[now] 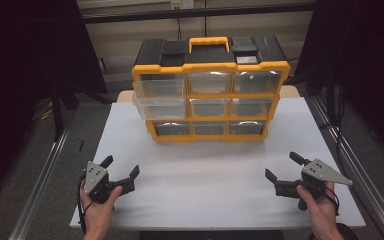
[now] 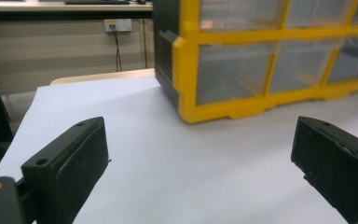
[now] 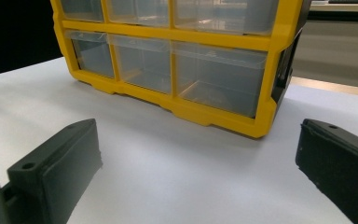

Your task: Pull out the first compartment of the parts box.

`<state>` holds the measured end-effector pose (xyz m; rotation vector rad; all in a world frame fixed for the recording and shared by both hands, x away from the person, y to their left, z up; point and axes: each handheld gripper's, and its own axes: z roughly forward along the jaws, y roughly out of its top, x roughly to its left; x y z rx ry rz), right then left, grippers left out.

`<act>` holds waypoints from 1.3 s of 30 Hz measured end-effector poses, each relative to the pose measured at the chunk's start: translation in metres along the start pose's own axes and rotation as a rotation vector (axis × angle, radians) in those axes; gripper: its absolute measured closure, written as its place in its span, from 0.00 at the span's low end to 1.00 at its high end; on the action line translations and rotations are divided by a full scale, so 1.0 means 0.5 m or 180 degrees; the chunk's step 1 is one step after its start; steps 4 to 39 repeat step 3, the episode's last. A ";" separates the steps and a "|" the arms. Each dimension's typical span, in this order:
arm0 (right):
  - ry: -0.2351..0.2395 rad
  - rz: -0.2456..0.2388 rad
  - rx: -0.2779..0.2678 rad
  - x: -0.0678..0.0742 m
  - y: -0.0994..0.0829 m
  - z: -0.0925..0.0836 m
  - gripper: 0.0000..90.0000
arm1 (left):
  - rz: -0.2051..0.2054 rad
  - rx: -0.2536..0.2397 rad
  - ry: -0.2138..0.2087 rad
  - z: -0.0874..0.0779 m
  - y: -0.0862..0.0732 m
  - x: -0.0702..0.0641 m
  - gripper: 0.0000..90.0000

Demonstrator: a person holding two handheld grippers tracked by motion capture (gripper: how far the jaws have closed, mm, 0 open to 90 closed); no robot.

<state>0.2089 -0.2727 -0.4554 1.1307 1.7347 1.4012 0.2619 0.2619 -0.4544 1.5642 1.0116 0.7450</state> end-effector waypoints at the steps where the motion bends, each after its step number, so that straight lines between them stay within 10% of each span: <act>1: -0.0007 -0.0009 0.0017 -0.002 0.000 0.002 0.00 | -0.0030 -0.0001 -0.0009 0.001 0.002 0.003 0.04; 39: -0.0028 0.0009 0.0010 -0.002 0.000 0.004 0.00 | -0.0001 -0.0003 -0.0006 0.007 0.004 0.005 0.04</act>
